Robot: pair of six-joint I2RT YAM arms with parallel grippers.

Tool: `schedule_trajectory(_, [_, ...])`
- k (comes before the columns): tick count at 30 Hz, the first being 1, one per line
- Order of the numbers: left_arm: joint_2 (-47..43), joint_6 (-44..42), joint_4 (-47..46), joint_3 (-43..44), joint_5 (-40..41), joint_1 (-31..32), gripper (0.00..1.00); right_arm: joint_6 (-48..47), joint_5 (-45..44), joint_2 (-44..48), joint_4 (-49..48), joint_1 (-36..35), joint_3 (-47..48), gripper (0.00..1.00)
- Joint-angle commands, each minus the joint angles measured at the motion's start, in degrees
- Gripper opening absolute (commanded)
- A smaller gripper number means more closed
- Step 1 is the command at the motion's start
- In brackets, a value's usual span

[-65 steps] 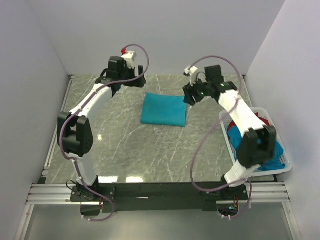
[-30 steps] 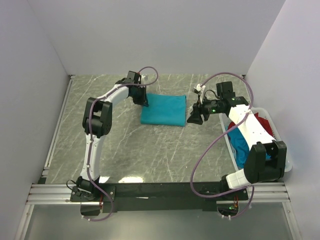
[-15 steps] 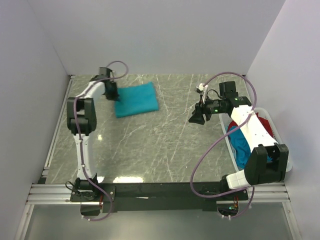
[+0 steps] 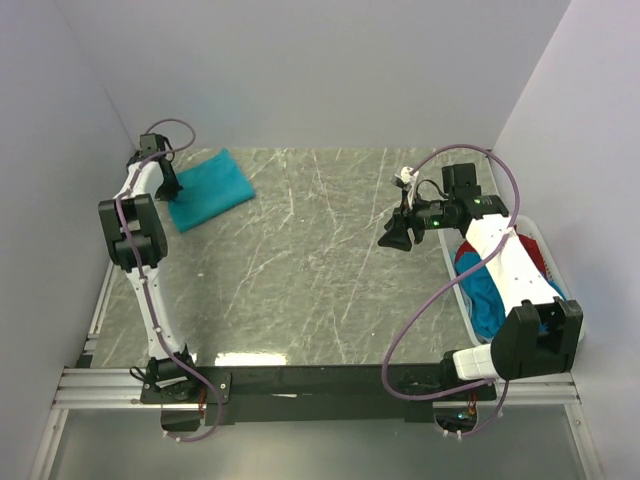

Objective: Fold and stack the t-shirts
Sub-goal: Neatly place the folded tshirt to the corner, then reset both grippers

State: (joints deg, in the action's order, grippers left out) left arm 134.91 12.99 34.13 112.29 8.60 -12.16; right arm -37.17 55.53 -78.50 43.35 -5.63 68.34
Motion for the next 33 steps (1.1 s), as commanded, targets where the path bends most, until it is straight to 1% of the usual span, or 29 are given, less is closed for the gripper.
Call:
schedule_trajectory(1, [2.5, -1.0, 2.1, 4.3, 5.9, -2.2, 0.0, -1.1, 1.9, 1.9, 1.1, 0.4, 2.4, 0.62])
schedule_trajectory(4, [4.4, -0.7, 2.8, 8.5, 6.6, -3.7, 0.0, -1.2, 2.0, 1.9, 1.3, 0.4, 2.5, 0.62])
schedule_trajectory(11, [8.2, 1.0, 2.1, 12.2, 7.1, -6.2, 0.0, -1.4, 2.1, 1.6, 1.6, 0.4, 2.5, 0.62])
schedule_trajectory(12, [8.4, 1.2, 2.2, 13.6, 6.8, -6.3, 0.02, -1.4, 2.0, 1.3, 1.6, 0.4, 2.5, 0.62])
schedule_trajectory(13, [8.6, 1.3, 2.1, 14.4, 6.3, -6.5, 0.07, -1.5, 2.0, 1.1, 1.7, 0.3, 2.5, 0.62])
schedule_trajectory(14, [8.2, 1.8, 1.8, 15.4, 5.6, -6.3, 0.15, -1.8, 2.0, 0.9, 1.8, 0.4, 2.6, 0.62])
schedule_trajectory(15, [7.6, 2.1, 1.5, 15.7, 4.9, -6.3, 0.31, -1.8, 1.8, 0.5, 2.0, 0.3, 2.7, 0.62])
schedule_trajectory(16, [6.6, 2.6, 0.5, 15.5, 3.6, -6.3, 0.37, -1.9, 1.5, 0.3, 2.1, 0.2, 2.6, 0.62])
schedule_trajectory(17, [3.4, 2.9, -0.5, 14.9, 3.4, -6.1, 0.44, -1.9, 1.3, 0.1, 2.1, 0.1, 2.7, 0.62])
schedule_trajectory(18, [1.5, 2.9, -1.8, 13.1, 3.5, -5.6, 0.55, -1.9, 0.9, -0.1, 2.2, -0.2, 2.8, 0.62])
schedule_trajectory(19, [-0.5, 2.9, -4.1, 12.3, 3.8, -5.4, 0.61, -1.9, 0.4, -0.3, 2.2, -0.3, 2.8, 0.62])
schedule_trajectory(20, [-4.2, 3.4, -4.7, 11.8, 3.4, -5.2, 0.64, -1.9, 0.1, -0.4, 2.1, -0.3, 2.8, 0.62])
schedule_trajectory(21, [-6.0, 3.9, -4.9, 11.2, 2.7, -5.2, 0.67, -1.7, -0.3, -0.3, 1.7, -0.5, 2.6, 0.62])
schedule_trajectory(22, [-7.6, 4.6, -5.2, 10.8, 2.5, -5.2, 0.67, -1.4, -1.3, -0.3, 1.2, -0.5, 2.4, 0.62])
schedule_trajectory(23, [-12.0, 4.8, -6.2, 7.4, 2.0, -5.2, 0.68, -1.2, -2.2, -0.1, 0.9, -0.5, 2.2, 0.62])
schedule_trajectory(25, [-17.7, 5.4, -8.9, 1.6, 1.2, -5.1, 0.7, -0.4, -4.0, 0.8, -0.8, -0.4, 1.5, 0.62])
schedule_trajectory(26, [-23.9, 5.7, -12.3, -1.7, 0.4, -5.2, 0.7, 0.1, -6.6, 1.2, -1.5, -0.4, 1.3, 0.62])
schedule_trajectory(27, [-27.2, 5.8, -13.6, -8.4, -1.7, -5.2, 0.74, 0.9, -7.8, 2.0, -3.2, -0.5, 0.7, 0.62])
schedule_trajectory(28, [-30.2, 5.8, -14.7, -11.6, -3.4, -5.2, 0.75, 1.4, -9.3, 2.6, -4.1, -0.3, 0.2, 0.62])
schedule_trajectory(29, [-36.0, 5.9, -15.8, -14.6, -5.1, -5.1, 0.76, 1.9, -11.6, 3.0, -4.9, -0.2, 0.0, 0.62])
schedule_trajectory(30, [-39.0, 6.3, -17.1, -20.9, -8.7, -5.2, 0.83, 2.7, -13.1, 3.8, -5.6, 0.0, -0.5, 0.62])
schedule_trajectory(31, [-41.9, 6.6, -18.2, -24.2, -12.0, -5.1, 0.86, 3.1, -14.2, 4.3, -7.0, 0.3, -0.7, 0.62])
schedule_trajectory(32, [-47.4, 7.0, -19.3, -27.4, -15.1, -5.1, 0.9, 3.7, -15.5, 4.8, -8.0, 0.5, -0.8, 0.63])
schedule_trajectory(33, [-50.1, 7.8, -21.8, -33.7, -18.1, -5.2, 0.99, 5.2, -18.3, 5.9, -8.9, 0.9, -1.0, 0.64])
